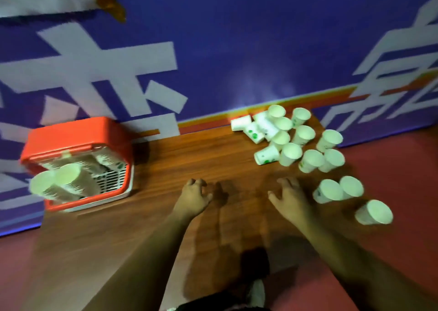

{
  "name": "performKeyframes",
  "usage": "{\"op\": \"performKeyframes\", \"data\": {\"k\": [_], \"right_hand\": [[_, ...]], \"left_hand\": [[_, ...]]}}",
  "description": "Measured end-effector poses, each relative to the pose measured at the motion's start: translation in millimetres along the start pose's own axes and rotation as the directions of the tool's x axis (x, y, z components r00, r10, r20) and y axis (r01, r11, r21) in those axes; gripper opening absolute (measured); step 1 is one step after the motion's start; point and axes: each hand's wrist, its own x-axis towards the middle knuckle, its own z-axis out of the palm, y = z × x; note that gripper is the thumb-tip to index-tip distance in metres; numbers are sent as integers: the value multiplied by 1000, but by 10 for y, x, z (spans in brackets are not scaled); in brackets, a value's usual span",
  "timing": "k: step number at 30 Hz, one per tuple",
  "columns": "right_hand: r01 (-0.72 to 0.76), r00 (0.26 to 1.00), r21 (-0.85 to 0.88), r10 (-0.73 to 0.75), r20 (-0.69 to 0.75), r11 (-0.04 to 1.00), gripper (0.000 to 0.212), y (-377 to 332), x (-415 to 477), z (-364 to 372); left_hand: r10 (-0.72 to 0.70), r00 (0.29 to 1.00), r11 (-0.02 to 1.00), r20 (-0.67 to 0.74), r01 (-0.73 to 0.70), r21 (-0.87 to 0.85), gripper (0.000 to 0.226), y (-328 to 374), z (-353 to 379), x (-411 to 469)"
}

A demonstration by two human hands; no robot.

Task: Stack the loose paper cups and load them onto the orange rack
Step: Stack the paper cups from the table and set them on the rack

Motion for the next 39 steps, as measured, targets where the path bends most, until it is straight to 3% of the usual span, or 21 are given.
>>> {"op": "performKeyframes", "data": {"k": [7,13,16,17,22,27,30,34,39], "right_hand": [[-157,962,78,171,-213,984,49,1535,-46,-560],[-319,916,172,350,-196,932,49,2365,-93,-764],[-408,900,93,417,-123,908,46,2707,-29,-673],[-421,899,75,427,-94,904,55,2811,4,-623],[-532,824,167,553,-124,830,61,2959,53,-543],[-478,875,140,485,-15,867,32,3087,107,-417],[-435,890,167,451,-71,885,17,3115,85,-370],[-455,878,217,476,-55,864,38,2926,47,-482],[-396,904,326,426,-22,858,63,2522,-27,-616]], "left_hand": [[160,973,986,166,-165,15,48,1576,1019,336],[270,919,956,287,-291,30,55,2484,1720,506],[322,897,934,302,-353,52,69,2799,2001,642],[333,891,926,309,-370,68,74,2869,2079,699],[361,856,890,371,-435,139,92,3056,2445,981],[341,838,868,426,-454,199,98,2991,2716,1115],[382,834,847,399,-489,212,97,2898,2799,1113],[401,833,860,380,-485,156,95,2800,2744,1041],[370,884,914,286,-401,55,86,2589,2385,912]]}}
